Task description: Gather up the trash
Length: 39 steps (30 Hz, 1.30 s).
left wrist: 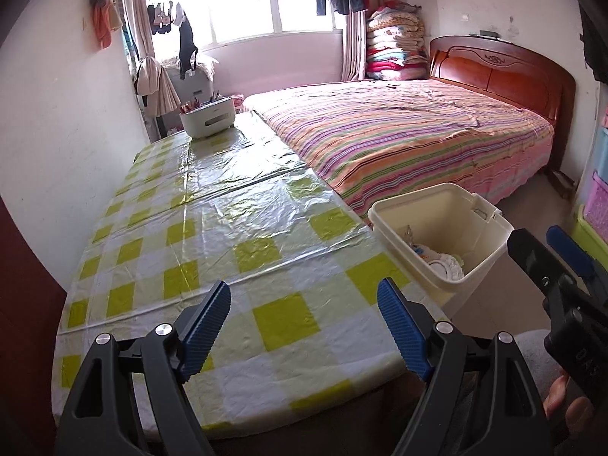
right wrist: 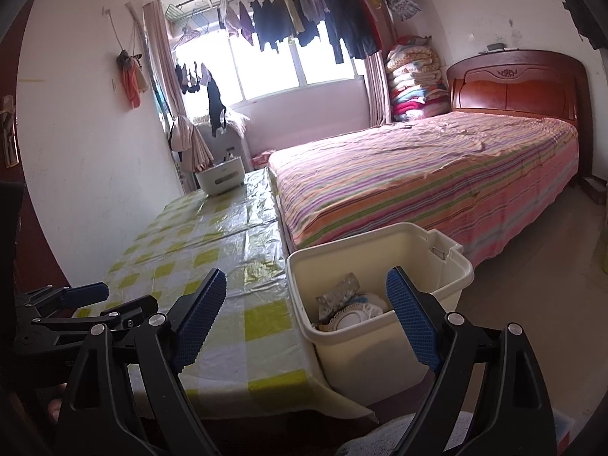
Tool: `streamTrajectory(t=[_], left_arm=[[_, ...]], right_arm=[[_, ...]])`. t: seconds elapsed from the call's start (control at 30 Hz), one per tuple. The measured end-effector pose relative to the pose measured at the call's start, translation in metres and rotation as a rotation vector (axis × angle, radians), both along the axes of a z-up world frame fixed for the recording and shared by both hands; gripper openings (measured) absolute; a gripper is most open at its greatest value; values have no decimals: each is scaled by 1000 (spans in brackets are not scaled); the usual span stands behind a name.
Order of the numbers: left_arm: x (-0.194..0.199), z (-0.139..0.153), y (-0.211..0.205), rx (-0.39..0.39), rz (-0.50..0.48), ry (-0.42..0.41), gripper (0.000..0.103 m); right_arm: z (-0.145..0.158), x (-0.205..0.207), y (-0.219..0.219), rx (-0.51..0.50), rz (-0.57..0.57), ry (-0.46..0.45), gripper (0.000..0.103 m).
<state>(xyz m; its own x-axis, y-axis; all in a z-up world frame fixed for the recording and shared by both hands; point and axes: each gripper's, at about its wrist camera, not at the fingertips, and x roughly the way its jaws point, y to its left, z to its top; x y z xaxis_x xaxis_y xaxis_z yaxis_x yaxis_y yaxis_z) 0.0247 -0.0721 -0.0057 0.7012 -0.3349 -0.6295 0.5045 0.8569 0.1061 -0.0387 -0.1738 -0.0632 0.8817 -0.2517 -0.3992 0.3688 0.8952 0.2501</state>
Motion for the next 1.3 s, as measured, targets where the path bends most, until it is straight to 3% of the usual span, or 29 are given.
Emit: streamTrajectory(t=[0.67,1.3], left_arm=[[10,-15,13,-31,19,66,77],[5,-3,11,-54,-5,38,77]], right_arm=[[1,0,8,-15,-9,32,85],[5,0,16,-45,-14,55,85]])
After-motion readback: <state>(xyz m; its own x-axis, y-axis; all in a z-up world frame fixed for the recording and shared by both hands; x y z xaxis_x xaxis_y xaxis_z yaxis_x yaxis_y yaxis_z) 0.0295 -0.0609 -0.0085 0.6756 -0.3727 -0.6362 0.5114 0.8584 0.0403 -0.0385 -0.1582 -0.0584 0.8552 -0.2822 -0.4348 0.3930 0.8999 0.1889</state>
